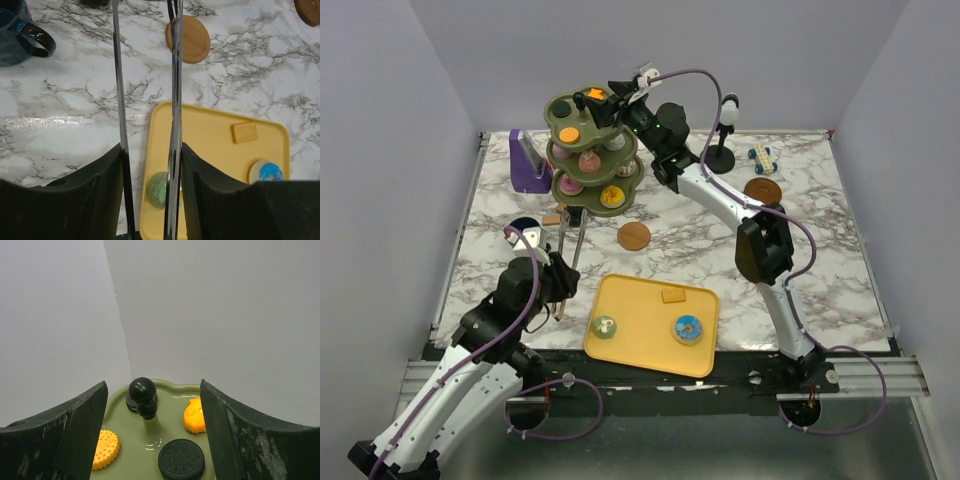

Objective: Serve the afternoon tea
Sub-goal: Adjust the desert table at the center of the board.

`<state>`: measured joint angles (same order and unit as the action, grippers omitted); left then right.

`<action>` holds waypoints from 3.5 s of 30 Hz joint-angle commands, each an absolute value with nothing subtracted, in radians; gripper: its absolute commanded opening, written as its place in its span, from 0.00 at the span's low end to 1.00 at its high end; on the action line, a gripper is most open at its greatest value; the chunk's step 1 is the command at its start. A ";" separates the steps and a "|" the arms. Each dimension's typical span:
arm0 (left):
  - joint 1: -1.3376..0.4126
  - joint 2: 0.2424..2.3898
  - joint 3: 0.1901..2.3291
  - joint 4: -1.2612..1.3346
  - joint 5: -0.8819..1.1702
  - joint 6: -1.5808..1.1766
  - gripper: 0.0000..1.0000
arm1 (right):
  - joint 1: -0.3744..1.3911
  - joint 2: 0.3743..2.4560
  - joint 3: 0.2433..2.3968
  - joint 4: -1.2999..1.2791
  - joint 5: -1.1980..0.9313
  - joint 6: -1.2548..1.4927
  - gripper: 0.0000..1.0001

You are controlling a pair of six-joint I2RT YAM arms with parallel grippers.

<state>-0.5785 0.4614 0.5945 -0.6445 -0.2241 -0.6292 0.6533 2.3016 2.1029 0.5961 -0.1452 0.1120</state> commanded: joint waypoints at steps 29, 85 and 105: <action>-0.584 0.446 0.556 -0.573 -0.182 -0.644 0.52 | 0.635 2.044 1.705 0.904 -0.045 0.261 0.81; -0.583 0.377 0.535 -0.577 -0.182 -0.676 0.52 | 0.397 2.459 2.065 0.188 -0.446 0.915 0.58; -0.583 0.378 0.531 -0.571 -0.178 -0.678 0.52 | 0.402 2.428 1.953 0.281 -0.492 0.975 0.41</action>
<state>-0.5785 0.3843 0.5400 -0.5907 -0.1757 -0.6682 0.3992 2.4481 1.9980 0.2584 -0.4534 0.9531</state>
